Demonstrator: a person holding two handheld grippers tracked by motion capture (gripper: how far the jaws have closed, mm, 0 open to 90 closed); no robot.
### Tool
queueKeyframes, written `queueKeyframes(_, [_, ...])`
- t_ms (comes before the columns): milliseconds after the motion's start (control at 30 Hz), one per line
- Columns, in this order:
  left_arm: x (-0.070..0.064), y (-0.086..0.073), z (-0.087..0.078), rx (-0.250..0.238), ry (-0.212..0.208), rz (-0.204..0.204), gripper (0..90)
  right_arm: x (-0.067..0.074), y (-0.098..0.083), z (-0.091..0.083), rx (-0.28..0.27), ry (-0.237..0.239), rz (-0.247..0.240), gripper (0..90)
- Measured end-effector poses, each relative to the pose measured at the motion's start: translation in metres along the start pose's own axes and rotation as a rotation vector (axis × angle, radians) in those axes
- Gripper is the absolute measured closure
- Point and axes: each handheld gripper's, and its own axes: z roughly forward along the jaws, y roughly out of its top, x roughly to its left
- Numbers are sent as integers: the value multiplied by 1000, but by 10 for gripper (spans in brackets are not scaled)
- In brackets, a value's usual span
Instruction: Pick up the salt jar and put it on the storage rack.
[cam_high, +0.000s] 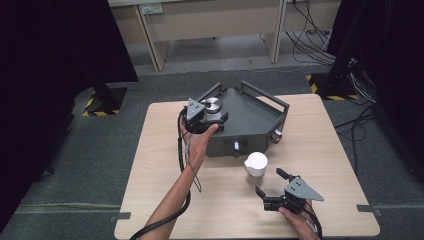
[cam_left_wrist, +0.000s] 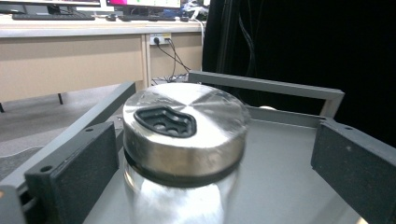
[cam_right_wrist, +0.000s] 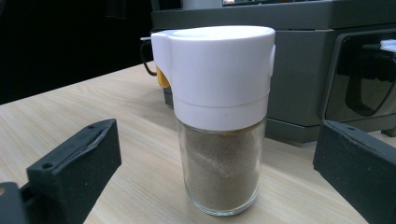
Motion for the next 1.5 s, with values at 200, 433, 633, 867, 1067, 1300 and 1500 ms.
queueKeyframes(200, [-3,-2,-11,-5,-24,2,2,1,0,0,1,-1,-3,9])
queueKeyframes(433, [-6,-5,-24,-5,-27,10,2,1,0,0,2,-7,0,6])
queueKeyframes(633, [-7,-9,-35,-19,-44,12,2,1,0,0,2,-5,-1,6])
queueKeyframes(867, [-9,-13,-45,-22,-84,14,2,1,0,0,4,-6,0,6])
queueKeyframes(1067, [-10,-22,-53,-35,-133,-24,5,1,0,1,5,-7,-1,6])
queueKeyframes(1300, [-17,-32,-62,-41,-180,-41,7,2,-1,1,6,-7,-1,6])
queueKeyframes(1500, [-25,-36,-70,-54,-187,-10,7,2,0,1,5,-7,0,6])
